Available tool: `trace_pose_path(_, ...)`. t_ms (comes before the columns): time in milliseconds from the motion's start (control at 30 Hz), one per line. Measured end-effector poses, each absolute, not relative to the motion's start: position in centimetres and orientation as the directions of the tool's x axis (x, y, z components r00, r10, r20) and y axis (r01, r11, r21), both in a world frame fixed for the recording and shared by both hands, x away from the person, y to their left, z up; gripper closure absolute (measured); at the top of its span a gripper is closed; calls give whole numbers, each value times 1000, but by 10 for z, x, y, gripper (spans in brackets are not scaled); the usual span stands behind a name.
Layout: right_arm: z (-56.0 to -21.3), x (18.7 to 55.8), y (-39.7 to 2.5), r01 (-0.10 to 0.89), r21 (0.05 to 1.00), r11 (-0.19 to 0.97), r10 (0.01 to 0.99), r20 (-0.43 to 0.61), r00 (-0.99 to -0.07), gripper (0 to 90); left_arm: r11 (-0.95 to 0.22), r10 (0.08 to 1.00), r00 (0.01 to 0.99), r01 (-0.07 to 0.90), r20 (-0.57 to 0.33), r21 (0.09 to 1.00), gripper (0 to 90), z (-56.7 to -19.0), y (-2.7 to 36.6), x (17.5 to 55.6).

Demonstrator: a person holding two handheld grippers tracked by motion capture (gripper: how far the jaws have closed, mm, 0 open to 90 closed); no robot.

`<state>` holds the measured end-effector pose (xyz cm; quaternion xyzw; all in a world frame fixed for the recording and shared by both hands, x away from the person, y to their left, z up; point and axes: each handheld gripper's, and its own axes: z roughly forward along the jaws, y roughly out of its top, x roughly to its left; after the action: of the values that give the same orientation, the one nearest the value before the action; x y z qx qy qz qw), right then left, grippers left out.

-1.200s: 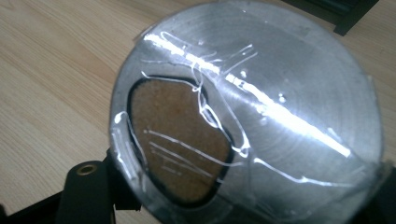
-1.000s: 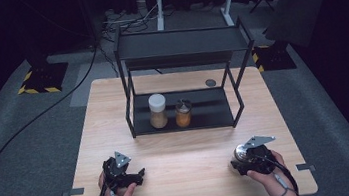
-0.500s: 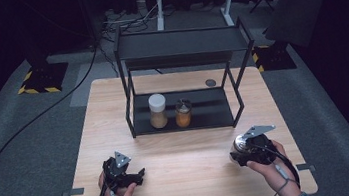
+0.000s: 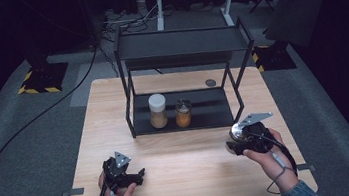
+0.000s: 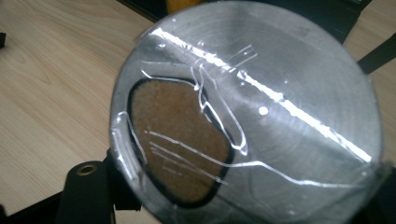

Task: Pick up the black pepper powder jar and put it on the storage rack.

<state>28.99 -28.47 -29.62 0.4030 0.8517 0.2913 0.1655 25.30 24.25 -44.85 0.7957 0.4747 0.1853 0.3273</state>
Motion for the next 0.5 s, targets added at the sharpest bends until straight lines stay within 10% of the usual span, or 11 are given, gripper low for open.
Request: trace_pose_path(500,-270,319,-273,576,638,510,775,-51,-630,311,-337,876,482,633,-14,697,34,-448,243,253)
